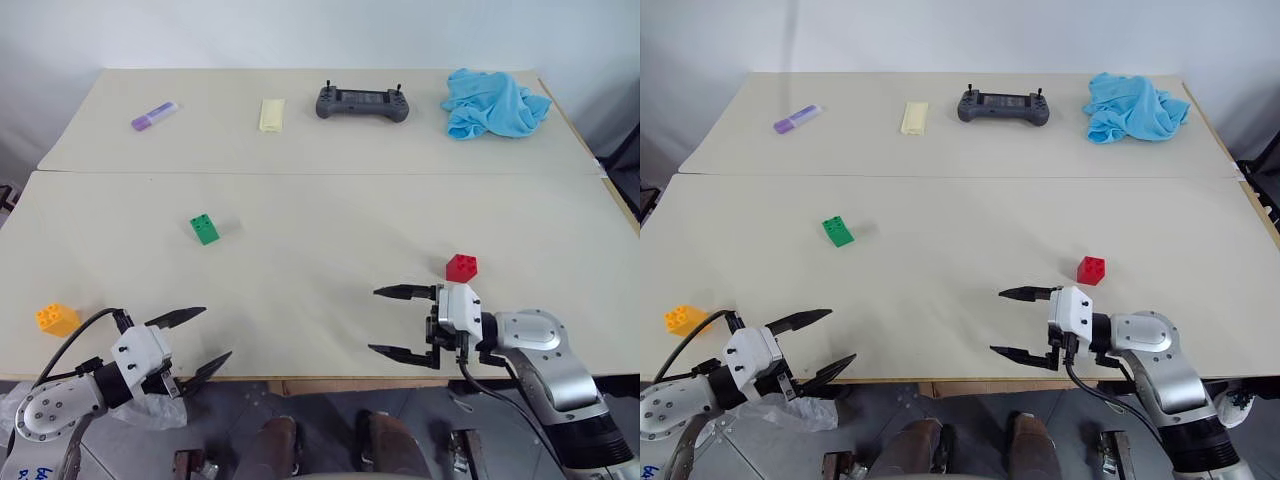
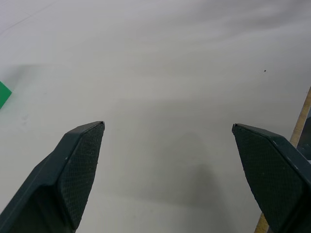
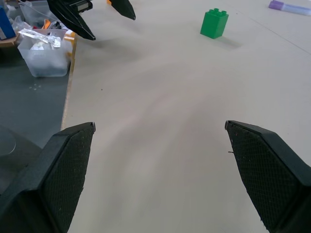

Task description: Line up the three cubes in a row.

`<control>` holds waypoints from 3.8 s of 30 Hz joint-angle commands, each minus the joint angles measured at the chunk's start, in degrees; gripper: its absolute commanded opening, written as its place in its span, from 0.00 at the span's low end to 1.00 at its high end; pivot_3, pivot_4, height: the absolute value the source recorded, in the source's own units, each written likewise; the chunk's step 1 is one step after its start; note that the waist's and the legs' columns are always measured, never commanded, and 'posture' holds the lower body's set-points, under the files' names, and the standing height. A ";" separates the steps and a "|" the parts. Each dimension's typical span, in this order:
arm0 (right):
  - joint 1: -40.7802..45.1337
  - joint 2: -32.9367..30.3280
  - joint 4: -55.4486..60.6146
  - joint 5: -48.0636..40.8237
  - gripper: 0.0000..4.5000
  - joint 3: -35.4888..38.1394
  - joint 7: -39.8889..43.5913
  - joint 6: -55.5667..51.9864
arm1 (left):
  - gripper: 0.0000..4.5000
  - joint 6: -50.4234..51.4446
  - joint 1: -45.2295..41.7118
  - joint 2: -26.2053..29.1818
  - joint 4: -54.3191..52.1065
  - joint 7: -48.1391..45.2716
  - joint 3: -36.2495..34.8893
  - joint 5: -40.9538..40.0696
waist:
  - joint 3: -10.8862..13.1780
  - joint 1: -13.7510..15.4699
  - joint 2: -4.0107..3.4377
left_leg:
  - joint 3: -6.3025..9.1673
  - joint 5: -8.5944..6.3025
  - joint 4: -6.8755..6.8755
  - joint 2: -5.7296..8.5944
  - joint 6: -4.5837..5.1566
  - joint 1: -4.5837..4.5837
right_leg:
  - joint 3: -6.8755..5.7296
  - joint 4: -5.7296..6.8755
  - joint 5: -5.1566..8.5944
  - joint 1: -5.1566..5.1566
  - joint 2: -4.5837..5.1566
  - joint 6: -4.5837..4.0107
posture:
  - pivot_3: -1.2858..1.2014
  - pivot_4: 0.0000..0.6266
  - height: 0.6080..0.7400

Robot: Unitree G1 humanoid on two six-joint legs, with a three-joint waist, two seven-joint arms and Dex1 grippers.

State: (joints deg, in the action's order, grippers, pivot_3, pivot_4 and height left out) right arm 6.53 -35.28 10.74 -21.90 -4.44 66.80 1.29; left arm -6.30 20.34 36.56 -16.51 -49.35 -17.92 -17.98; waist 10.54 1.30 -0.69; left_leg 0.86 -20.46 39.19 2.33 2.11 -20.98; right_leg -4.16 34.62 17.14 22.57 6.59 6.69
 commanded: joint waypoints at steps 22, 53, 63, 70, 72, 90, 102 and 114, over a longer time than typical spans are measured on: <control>-7.33 -17.46 -29.87 1.78 1.00 28.97 -0.53 9.02 | 0.99 7.30 -26.92 -4.15 0.41 -5.50 21.21 -2.31 | -0.04 -0.40 -0.04 | -0.26 0.08 0.03 0.06 0.11 0.07 | -0.07 0.16 -0.05 -0.04 -0.09 0.09 | 0.52 0.24 1.00; 35.71 -9.36 -58.60 13.78 0.58 3.51 14.62 10.56 | 1.00 10.06 -22.11 -4.14 -3.75 -1.78 19.38 -2.88 | 0.02 -1.32 -0.12 | -0.66 0.17 0.03 -0.02 0.01 0.56 | 0.57 0.19 -0.07 -0.12 0.00 0.13 | 0.52 0.24 1.00; 39.16 -4.32 -43.53 9.67 0.34 0.58 19.23 -1.39 | 1.00 8.76 -18.42 -2.31 -1.79 -1.29 13.13 -3.92 | 0.05 -2.02 -0.17 | -0.68 0.15 0.00 -0.10 -0.06 0.56 | 0.59 0.25 -0.05 -0.05 -0.04 0.09 | 0.52 0.24 1.00; 43.62 6.83 -36.45 14.42 0.34 -8.78 13.45 -11.79 | 1.00 8.37 -11.89 -1.05 -1.84 -0.53 5.92 -4.76 | 0.06 -2.58 -0.17 | -0.57 0.11 -0.03 -0.12 -0.11 0.54 | 0.53 0.39 0.00 -0.01 -0.03 0.00 | 0.52 0.24 1.00; 43.27 8.27 -36.47 15.51 0.34 -10.12 12.42 -10.83 | 1.00 8.46 -10.87 -1.15 -2.55 -0.20 5.23 -4.74 | 0.06 -1.91 -0.18 | -0.39 0.12 -0.05 -0.06 -0.11 0.43 | 0.40 0.40 0.00 -0.01 0.00 -0.02 | 0.52 0.24 1.00; 41.24 12.52 -36.44 16.24 0.84 -11.39 9.76 -5.58 | 1.00 11.71 -6.30 -3.66 -8.30 7.06 2.22 -6.24 | 0.06 -1.93 -0.18 | -0.29 0.04 -0.04 0.04 -0.03 0.31 | 0.32 0.38 0.00 0.05 0.00 -0.02 | 0.52 0.24 1.00; 35.68 11.36 -33.40 -0.72 0.99 2.08 18.97 3.72 | 1.00 5.41 8.70 -14.83 -8.01 15.81 -14.19 -8.77 | 0.08 -2.68 -0.15 | -0.26 -0.01 -0.09 -0.04 -0.04 0.30 | 0.26 0.17 0.00 -0.04 -0.02 -0.02 | 0.52 0.24 1.00; 24.53 9.38 -29.11 -3.68 0.99 9.08 11.02 4.66 | 1.00 2.61 15.05 -26.79 -5.96 23.62 -18.84 -9.90 | 0.12 -1.24 -0.05 | -0.31 -0.06 -0.05 -0.04 0.00 0.33 | 0.33 -0.12 0.00 -0.09 0.05 -0.02 | 0.52 0.24 1.00</control>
State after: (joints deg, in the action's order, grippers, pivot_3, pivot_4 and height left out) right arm 31.19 -24.71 -19.91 -25.19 2.90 78.35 5.01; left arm -3.87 34.53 9.29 -19.45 -26.17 -37.35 -27.77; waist 10.66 0.06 -0.73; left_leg 0.55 -20.52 39.15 2.29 2.12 -20.65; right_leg -3.83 34.51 17.15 22.49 6.65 6.67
